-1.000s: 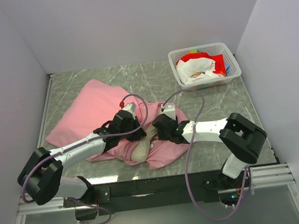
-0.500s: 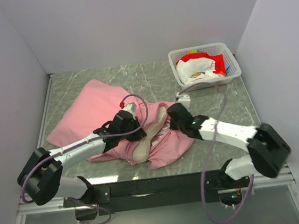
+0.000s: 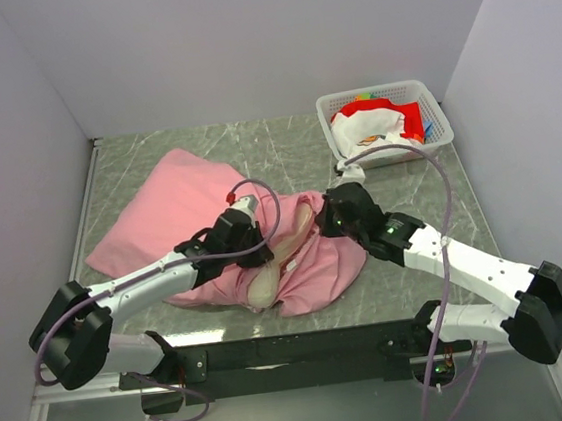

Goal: Put the pillow into the pillowcase

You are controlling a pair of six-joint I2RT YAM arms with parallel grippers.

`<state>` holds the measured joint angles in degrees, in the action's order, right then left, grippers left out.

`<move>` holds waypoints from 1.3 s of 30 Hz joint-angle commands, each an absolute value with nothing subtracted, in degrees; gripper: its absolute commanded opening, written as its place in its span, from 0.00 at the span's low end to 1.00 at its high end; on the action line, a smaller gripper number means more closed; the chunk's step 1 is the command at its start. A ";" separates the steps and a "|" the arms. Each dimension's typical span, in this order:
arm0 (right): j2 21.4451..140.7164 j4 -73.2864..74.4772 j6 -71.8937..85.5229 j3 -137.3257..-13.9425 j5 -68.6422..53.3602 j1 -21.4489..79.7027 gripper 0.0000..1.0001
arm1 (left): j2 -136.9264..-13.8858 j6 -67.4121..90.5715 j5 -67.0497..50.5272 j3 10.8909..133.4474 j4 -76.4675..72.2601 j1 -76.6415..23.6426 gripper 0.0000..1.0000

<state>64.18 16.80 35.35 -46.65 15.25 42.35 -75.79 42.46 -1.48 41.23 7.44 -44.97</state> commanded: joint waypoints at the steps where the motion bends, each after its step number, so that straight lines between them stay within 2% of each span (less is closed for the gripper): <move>1: 65.47 12.56 35.77 -54.48 14.48 51.90 0.00 | -77.77 41.66 -0.44 43.50 13.54 -46.23 0.01; 4: 67.67 12.92 36.38 -57.83 14.42 55.80 0.00 | -79.18 44.38 -0.70 45.17 11.44 -46.32 0.01; 7: 68.29 10.73 37.88 -54.41 13.98 56.16 0.00 | -80.15 46.93 -0.44 49.29 10.11 -46.23 0.01; 10: 69.17 11.52 38.15 -52.91 14.94 53.80 0.00 | -81.38 48.07 -0.44 54.03 9.23 -45.88 0.07; 12: 68.56 10.03 37.53 -51.59 9.51 47.86 0.00 | -82.52 47.55 -0.79 56.59 10.19 -44.92 0.11; 14: 69.86 11.24 36.39 -53.33 7.13 44.31 0.00 | -83.32 45.72 -0.62 60.28 11.59 -43.95 0.28; 17: 70.23 16.43 33.05 -56.25 9.41 43.33 0.01 | -84.72 41.77 -0.97 63.36 15.72 -43.59 0.48; 19: 68.83 16.26 33.05 -54.85 8.61 43.50 0.17 | -84.12 40.26 -0.18 63.20 18.62 -43.59 0.60; 20: 66.99 16.61 33.31 -53.02 9.40 43.94 0.23 | -83.33 38.51 -0.18 62.67 19.42 -43.68 0.71; 21: 65.93 17.05 34.09 -52.04 10.36 44.47 0.34 | -80.97 37.80 -0.18 62.41 20.38 -43.77 0.75; 22: 64.61 17.66 34.80 -50.99 13.50 46.21 0.38 | -79.56 37.27 -0.18 61.71 22.22 -43.86 0.79; 25: 59.86 18.02 37.96 -46.50 16.86 49.21 0.49 | -73.93 34.55 4.64 62.05 28.35 -44.91 0.81; 27: 57.92 18.02 40.24 -44.13 18.27 50.88 0.54 | -71.56 32.44 8.33 62.75 32.24 -47.01 0.79; 30: 58.18 15.39 43.23 -40.53 17.06 53.26 0.49 | -69.09 32.60 10.89 61.53 37.52 -52.19 0.71; 33: 61.51 12.75 46.04 -37.97 16.44 55.72 0.48 | -69.34 35.24 11.16 58.19 38.67 -57.90 0.64; 39: 65.21 6.33 49.92 -33.05 14.85 56.08 0.50 | -72.85 39.63 13.88 52.82 34.29 -63.54 0.70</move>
